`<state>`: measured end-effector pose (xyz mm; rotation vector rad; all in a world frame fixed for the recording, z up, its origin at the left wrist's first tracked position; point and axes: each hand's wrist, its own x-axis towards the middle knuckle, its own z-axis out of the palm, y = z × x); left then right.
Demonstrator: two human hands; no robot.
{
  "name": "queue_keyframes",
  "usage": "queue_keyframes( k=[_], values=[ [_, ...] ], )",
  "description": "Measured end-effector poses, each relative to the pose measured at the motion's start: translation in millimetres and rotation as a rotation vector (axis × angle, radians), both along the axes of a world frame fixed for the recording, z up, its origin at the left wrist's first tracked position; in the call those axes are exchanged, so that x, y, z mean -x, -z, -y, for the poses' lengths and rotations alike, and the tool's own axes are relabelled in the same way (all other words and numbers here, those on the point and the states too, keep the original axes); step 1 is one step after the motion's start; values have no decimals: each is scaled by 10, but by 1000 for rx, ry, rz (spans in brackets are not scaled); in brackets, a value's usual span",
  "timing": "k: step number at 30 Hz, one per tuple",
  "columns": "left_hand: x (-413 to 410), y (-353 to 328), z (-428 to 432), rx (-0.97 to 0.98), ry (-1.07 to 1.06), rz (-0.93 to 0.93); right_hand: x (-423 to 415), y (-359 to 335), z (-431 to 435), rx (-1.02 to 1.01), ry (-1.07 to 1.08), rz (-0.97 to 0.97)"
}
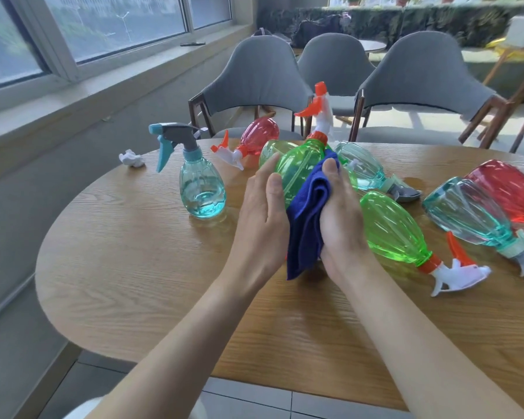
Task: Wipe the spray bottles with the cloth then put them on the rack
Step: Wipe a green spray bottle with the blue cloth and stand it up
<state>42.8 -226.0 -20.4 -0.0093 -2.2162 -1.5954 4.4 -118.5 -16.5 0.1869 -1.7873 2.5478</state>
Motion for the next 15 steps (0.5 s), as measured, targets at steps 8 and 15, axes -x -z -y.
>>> queue_keyframes(
  k=[8, 15],
  values=[
    [49, -82, 162, -420, -56, 106, -81, 74, 101, -420, -46, -304],
    [-19, -94, 97, -261, 77, 100, 36, -81, -59, 51, -111, 38]
  ],
)
